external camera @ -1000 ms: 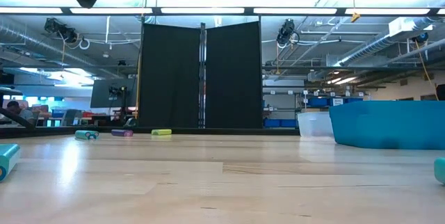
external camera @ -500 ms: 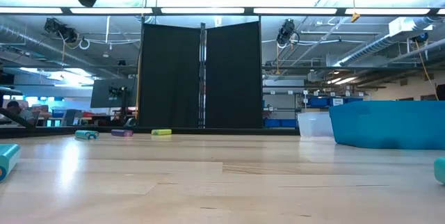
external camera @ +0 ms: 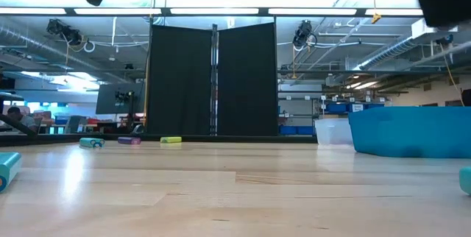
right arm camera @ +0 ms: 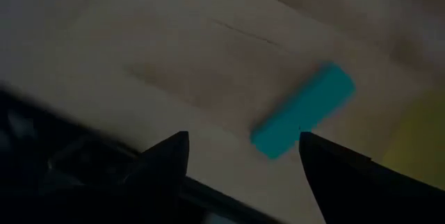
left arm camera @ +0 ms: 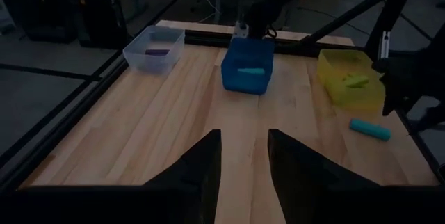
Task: Sort blocks
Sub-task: Put the light blue block into the blue bin
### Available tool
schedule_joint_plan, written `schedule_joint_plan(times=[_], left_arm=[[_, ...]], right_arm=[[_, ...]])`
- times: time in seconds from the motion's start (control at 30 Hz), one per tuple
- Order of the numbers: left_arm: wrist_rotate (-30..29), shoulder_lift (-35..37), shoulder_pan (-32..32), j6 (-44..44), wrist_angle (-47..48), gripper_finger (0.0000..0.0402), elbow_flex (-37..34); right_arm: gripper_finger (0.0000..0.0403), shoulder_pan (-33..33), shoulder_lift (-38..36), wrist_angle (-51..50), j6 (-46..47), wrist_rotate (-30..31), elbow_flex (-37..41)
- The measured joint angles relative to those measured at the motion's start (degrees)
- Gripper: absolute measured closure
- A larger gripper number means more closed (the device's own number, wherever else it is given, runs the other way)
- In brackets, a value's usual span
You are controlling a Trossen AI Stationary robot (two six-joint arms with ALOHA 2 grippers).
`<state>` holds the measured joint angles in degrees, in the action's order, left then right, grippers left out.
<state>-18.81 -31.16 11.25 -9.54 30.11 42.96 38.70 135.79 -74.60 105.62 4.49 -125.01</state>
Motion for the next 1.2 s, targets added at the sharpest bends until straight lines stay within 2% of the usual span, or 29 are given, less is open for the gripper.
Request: schedule_joint_plan(times=[0.23,0.43,0.53,0.73,0.93,1.2], left_arm=[[-0.02,0.02,0.00,-0.88,-0.58,0.0276,0.00],[-0.73,0.00,0.00,-5.16,-0.74,0.0276,0.00],[-0.96,0.00,0.00,-6.61,-0.76,0.0276,0.00],[-1.10,0.00,0.00,-8.72,-0.74,0.0276,0.00],[-2.29,-0.33,0.00,-10.51,-1.02,0.0276,0.00],[-2.54,-2.13,0.00,-13.79,-1.11,0.0276,-0.02]], right_arm=[[0.0118,-2.62,-0.02,0.47,-40.49,-2.96,-2.46],[0.0116,-4.93,-0.02,-0.30,-82.06,-3.01,-2.51],[0.0116,-5.58,-0.02,-2.31,-94.41,-2.90,-2.51],[0.0115,-4.64,-0.02,-5.59,-105.32,-1.13,-0.30],[0.0115,-1.14,0.04,-4.90,-107.00,-1.13,3.57],[0.0114,2.38,0.04,-1.28,-114.65,-3.02,3.74]])
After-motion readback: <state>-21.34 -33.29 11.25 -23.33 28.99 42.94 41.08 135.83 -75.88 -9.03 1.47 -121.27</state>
